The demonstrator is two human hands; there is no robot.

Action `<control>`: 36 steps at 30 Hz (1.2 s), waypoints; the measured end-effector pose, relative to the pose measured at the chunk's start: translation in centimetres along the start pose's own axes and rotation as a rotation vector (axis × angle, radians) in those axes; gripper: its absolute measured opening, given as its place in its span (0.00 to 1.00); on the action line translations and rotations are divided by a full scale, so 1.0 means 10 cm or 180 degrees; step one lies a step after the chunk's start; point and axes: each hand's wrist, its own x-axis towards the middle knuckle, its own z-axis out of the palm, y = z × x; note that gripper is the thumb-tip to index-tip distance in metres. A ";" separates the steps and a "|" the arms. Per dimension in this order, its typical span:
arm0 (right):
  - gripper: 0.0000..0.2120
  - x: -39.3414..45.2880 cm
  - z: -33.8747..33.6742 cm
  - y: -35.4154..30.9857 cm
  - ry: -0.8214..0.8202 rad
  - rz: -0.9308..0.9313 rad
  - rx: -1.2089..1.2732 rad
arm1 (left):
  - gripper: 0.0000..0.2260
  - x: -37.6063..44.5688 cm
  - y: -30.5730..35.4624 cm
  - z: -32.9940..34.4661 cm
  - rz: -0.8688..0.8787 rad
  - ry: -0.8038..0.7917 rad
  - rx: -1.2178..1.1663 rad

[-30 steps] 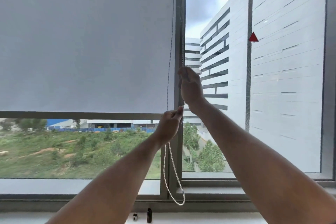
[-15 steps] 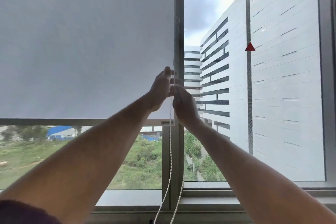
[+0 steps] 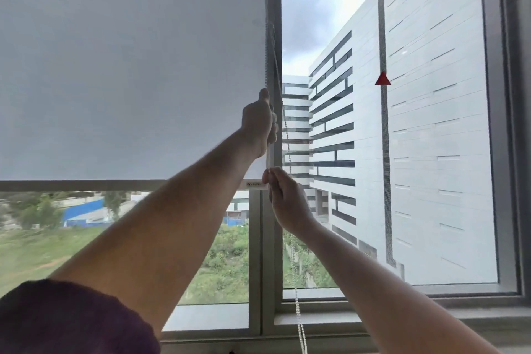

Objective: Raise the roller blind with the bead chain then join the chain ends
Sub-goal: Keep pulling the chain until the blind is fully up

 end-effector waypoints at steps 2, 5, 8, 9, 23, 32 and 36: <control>0.11 0.05 -0.09 0.04 -0.0095 -0.0027 -0.0066 | 0.25 -0.05 -0.03 0.05 0.0177 0.0015 -0.0108; 0.13 0.17 -0.24 0.11 -0.0393 0.0112 -0.0226 | 0.24 -0.10 -0.03 0.11 0.0432 0.0115 -0.0051; 0.16 0.27 -0.35 0.18 -0.0743 0.0536 0.0008 | 0.22 -0.15 -0.07 0.14 0.0599 0.0130 0.0035; 0.17 0.30 -0.39 0.20 -0.0840 0.0675 0.0059 | 0.22 -0.16 -0.10 0.14 0.0656 0.0123 0.0080; 0.09 1.20 -0.59 -0.52 -0.0258 0.1521 0.2307 | 0.19 -0.34 -0.81 0.12 0.0545 -0.0090 -0.0130; 0.14 1.45 -0.48 -0.78 0.0305 0.1667 0.2716 | 0.21 -0.47 -0.96 0.06 0.0523 -0.0166 0.0119; 0.16 1.33 -0.39 -0.76 0.0433 0.1304 0.2689 | 0.21 -0.38 -0.93 -0.11 0.0794 -0.0129 0.0806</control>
